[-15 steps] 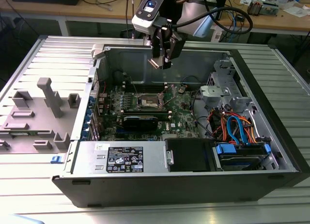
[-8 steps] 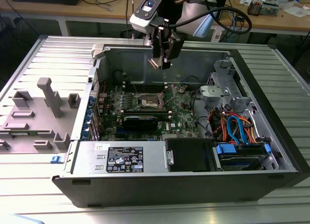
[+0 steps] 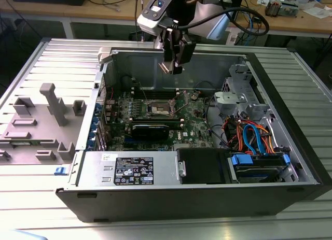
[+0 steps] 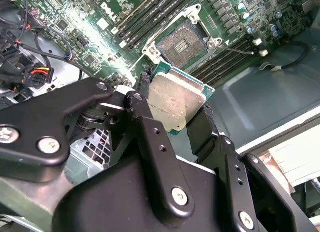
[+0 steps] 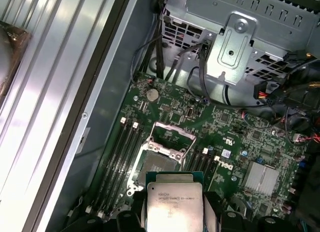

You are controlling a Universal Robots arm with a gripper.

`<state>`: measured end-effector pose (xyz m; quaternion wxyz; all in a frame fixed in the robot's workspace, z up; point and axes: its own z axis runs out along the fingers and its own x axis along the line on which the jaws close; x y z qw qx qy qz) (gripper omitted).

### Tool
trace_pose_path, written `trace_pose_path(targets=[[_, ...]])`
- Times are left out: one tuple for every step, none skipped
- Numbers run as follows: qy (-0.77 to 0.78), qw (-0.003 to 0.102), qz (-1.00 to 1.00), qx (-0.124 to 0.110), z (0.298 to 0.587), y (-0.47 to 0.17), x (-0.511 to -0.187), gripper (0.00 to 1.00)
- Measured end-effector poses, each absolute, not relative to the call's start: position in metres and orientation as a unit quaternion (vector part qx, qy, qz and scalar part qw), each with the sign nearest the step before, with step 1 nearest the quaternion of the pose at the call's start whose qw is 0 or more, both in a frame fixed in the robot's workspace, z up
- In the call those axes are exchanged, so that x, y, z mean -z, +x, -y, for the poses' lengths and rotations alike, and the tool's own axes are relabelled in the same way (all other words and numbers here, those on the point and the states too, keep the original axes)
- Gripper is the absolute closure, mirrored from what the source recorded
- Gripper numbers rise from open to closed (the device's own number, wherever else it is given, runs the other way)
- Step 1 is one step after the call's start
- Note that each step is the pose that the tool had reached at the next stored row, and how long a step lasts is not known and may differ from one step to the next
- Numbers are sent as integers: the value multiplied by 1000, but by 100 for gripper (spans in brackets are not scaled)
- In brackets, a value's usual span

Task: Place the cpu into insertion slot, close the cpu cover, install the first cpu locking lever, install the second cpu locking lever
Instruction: 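Place the cpu into insertion slot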

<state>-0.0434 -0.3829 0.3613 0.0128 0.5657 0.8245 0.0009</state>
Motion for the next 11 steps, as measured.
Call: trace_pose_path(targets=[[569,13,-823,-1,383,-43,-361,45],[571,13,-821,-1,383,-43,-361,45],[573,13,-820,-1,383,-43,-361,45],[574,13,-819,-1,383,-43,-361,45],[577,13,-816,-1,383,-43,-361,45],[580,13,-815,-1,383,-43,-361,45],[581,13,-814,-1,383,-43,-361,45],[582,13,-813,-1,383,-43,-361,45],[584,13,-811,-1,383,-43,-361,45],[586,13,-810,-1,383,-43,-361,45],[589,13,-808,-1,383,-43,-361,45]])
